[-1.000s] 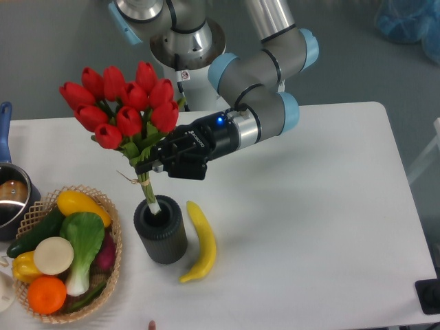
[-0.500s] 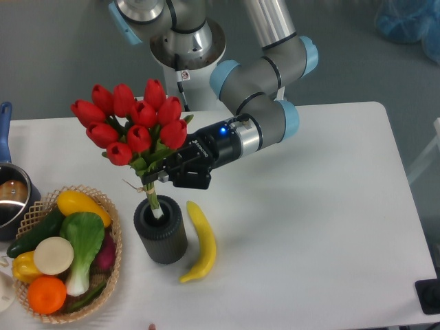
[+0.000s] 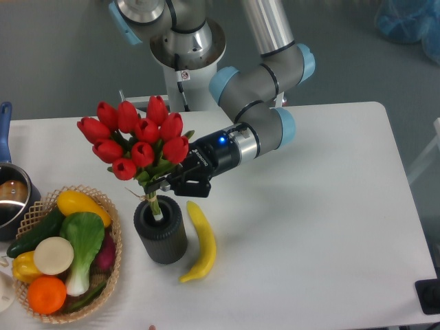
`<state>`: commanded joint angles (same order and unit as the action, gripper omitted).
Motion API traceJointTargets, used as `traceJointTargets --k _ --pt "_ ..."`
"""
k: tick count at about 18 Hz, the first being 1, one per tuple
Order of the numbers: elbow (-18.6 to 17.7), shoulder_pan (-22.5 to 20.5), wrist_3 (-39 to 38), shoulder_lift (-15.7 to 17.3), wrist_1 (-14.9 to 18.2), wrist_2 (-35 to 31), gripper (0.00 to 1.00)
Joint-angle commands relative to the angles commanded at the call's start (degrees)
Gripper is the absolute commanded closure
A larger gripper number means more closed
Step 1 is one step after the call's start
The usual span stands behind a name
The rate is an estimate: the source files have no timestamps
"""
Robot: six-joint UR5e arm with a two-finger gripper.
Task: Insert the flowers into the vase
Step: 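Lower the tulip stems down into the vase opening, then push the tulip bunch further down into the vase and settle it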
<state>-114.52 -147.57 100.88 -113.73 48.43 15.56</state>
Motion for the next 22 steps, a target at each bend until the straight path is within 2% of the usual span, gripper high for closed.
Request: traceJointTargets --k 2,15,22 --pt "-0.79 0.0 2.99 -0.97 0.0 0.0 0.75" --pt "-2.29 -0.09 4.67 -3.08 0.09 -0.18 0.75" --pt "-1.85 -0.17 4.85 -4.84 -0.26 -0.26 0.75"
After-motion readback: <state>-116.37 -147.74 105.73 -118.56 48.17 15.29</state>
